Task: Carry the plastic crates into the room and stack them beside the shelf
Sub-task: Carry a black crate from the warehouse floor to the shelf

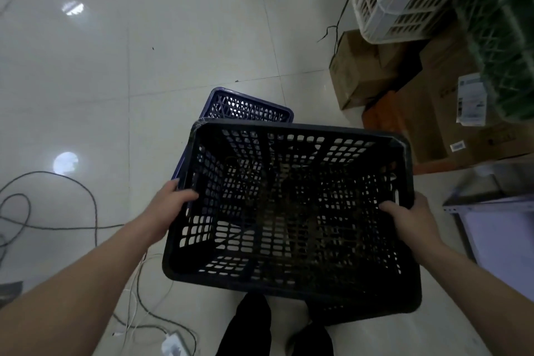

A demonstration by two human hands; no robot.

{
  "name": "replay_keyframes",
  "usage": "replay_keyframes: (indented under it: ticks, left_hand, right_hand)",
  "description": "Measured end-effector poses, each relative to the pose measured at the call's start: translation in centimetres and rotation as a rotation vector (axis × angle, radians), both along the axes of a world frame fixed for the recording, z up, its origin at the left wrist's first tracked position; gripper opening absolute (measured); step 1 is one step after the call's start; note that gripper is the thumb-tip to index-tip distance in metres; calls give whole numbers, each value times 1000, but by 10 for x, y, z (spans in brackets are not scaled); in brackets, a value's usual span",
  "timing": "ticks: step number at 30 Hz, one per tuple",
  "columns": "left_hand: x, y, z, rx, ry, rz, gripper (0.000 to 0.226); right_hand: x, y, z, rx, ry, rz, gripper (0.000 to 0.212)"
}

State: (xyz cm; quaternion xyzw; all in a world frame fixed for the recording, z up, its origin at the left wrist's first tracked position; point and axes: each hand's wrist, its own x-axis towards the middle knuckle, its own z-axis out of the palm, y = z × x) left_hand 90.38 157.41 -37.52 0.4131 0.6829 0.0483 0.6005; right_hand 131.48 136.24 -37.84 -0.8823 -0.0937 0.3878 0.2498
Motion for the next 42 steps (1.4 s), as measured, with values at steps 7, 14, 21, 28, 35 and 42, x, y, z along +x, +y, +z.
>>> replay_keyframes:
  ticks: [7,14,21,28,35,42]
  left_hand:
    - [12,9,15,-20,14,55,52]
    - [31,11,92,2,-16,-77,27]
    - [72,-5,178,53,-48,-283,11]
    - [120,-74,238,124,-135,-396,45]
    - [182,-188,286,239,-216,-568,8]
    - [245,-287,315,287,-260,-764,4]
  right_hand:
    - [0,-7,3,124,24,-141,62]
    - [-7,-53,67,215,39,-280,42]
    - [-12,-129,139,274,-34,-427,40]
    - [-9,-244,195,315,-70,-615,74]
    - [-25,-391,248,417,-129,-788,62]
    - [-48,-527,283,373,-244,-958,59]
